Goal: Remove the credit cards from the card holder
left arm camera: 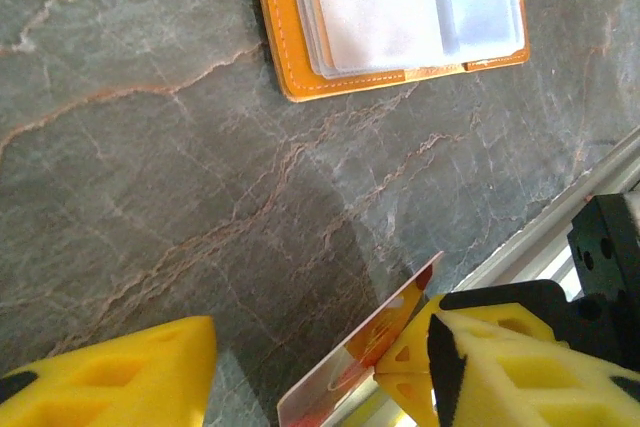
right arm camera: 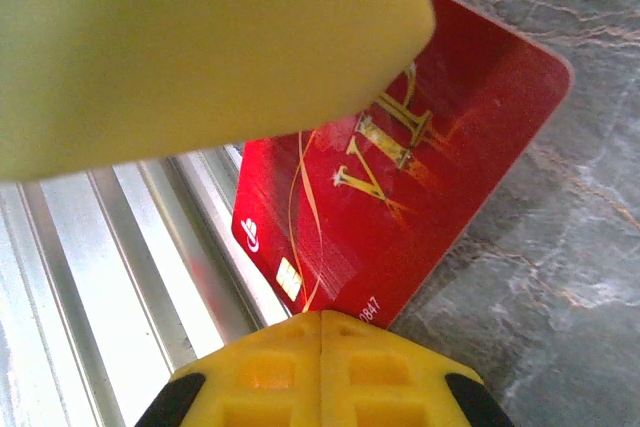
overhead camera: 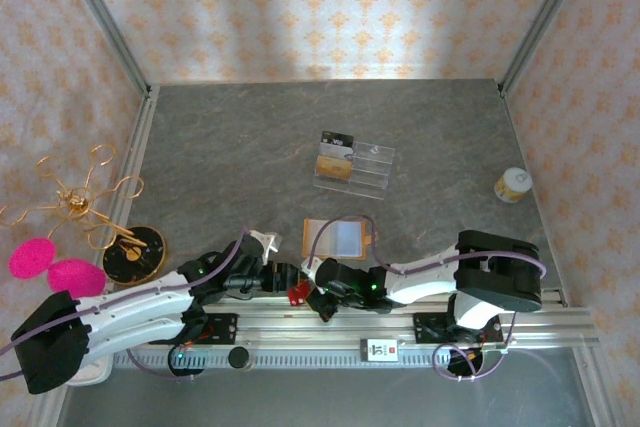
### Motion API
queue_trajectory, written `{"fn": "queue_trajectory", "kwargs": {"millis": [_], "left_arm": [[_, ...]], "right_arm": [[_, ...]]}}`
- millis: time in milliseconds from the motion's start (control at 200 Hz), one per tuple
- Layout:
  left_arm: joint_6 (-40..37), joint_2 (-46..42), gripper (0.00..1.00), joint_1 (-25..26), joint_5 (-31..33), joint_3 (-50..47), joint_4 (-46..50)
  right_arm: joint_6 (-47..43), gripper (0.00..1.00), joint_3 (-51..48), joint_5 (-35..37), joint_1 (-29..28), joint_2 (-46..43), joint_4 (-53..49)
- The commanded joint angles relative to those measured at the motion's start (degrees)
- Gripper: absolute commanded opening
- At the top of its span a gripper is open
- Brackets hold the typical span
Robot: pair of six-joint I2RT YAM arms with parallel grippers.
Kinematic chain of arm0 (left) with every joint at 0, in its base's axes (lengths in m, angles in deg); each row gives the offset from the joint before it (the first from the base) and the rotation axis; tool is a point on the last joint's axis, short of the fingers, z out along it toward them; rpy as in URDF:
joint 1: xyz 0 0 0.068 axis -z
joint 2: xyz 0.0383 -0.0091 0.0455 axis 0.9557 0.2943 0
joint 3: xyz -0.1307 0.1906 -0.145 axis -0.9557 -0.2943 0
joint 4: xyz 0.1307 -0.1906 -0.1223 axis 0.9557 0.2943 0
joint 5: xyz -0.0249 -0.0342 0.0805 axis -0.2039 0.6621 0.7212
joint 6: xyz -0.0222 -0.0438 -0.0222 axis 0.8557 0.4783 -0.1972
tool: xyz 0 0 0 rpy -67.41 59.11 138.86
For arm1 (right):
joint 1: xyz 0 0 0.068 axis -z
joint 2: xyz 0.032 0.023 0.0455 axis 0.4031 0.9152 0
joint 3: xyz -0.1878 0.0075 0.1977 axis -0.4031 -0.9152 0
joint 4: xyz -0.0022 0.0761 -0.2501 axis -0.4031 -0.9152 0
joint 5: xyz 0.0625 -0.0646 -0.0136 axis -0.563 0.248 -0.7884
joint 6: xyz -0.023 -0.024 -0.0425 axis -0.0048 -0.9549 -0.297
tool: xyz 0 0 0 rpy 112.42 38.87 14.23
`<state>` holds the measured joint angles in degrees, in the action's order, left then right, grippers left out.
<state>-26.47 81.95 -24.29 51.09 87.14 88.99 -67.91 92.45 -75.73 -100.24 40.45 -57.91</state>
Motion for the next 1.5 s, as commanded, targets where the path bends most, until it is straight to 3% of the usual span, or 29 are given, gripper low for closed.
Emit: {"fn": "queue_trajectory", "kwargs": {"millis": [0,215,481,621,776,891,1071,1316,1497], "left_arm": [[0.62,-0.94,0.54,-0.52,-1.59,-1.24,-3.42],[0.88,-3.27,0.34,-0.61,-2.13,-2.94,-6.54],[0.7,-5.3,0.17,-0.61,-1.95,-3.29,-7.09],[0.89,-4.67,0.01,-0.58,-2.76,-3.89,-9.16],[0.57,-5.42,0.0,-0.57,-2.61,-4.02,-9.85],[0.21,-6.27,0.0,-0.61,-2.46,-3.72,-10.38],[-1.21,-8.92,0.0,-0.58,-1.93,-2.9,-14.07],[-4.8,-11.53,0.0,-0.61,-4.52,-0.43,-22.57],[-7.06,-9.23,0.0,-0.58,-9.04,2.48,-23.98]], "right_arm": [[0.18,0.0,0.43,3.92,0.13,1.32,-1.2],[0.39,0.0,0.66,4.49,0.18,0.81,-1.19],[0.14,0.0,1.53,4.85,0.18,-0.17,-1.92],[0.55,0.0,1.74,5.44,0.24,-0.77,-1.82],[-0.17,0.01,2.29,7.07,0.73,-3.84,-4.39],[-0.41,0.14,1.46,7.02,2.83,-8.81,-5.84],[-0.3,0.46,-1.69,0.27,9.72,-19.35,-4.77],[1.09,0.59,-5.15,-13.92,18.12,-28.98,-1.81],[1.83,0.64,-5.56,-19.21,19.34,-32.21,-1.04]]}}
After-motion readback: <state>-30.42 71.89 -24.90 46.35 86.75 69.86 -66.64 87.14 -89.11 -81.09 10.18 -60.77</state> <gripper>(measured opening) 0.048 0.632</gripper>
